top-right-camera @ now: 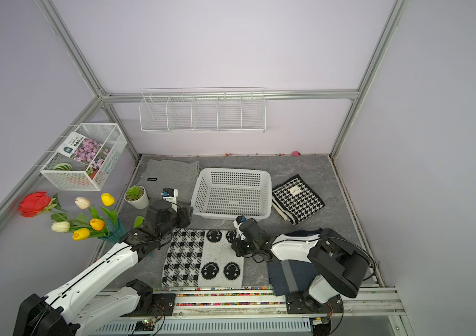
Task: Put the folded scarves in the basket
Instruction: Pick up the scarf at the center of the board.
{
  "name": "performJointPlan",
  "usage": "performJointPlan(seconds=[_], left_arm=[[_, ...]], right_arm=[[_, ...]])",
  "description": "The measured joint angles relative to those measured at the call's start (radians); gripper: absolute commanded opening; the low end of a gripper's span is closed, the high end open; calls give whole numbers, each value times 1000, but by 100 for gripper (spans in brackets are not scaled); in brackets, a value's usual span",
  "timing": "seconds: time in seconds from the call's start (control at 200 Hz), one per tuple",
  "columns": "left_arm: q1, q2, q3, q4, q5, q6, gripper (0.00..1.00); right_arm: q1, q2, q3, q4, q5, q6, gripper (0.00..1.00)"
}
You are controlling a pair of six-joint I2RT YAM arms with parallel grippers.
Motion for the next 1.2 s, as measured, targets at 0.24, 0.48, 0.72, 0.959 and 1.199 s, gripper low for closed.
performJointPlan(seconds=[0.24,0.48,0.72,0.959,1.199], left_arm=[[0,32,-55,44,75,-16,57],[-1,-16,-192,68,123,-80,62],[-1,-23,-277,127,129,-173,66],[-1,66,-299,151,184,-217,68],[-1,100,-338,239,234,-243,67]], right_arm=[[-103,-140,-57,-164,4,-69,14],[-108,-152,-64,-170,0,-97,17],[-108,-182,-89,-171,-3,-103,21],[-109,-183,-89,-175,-3,-110,36],[-110,-209,-97,-202,-2,-111,47]])
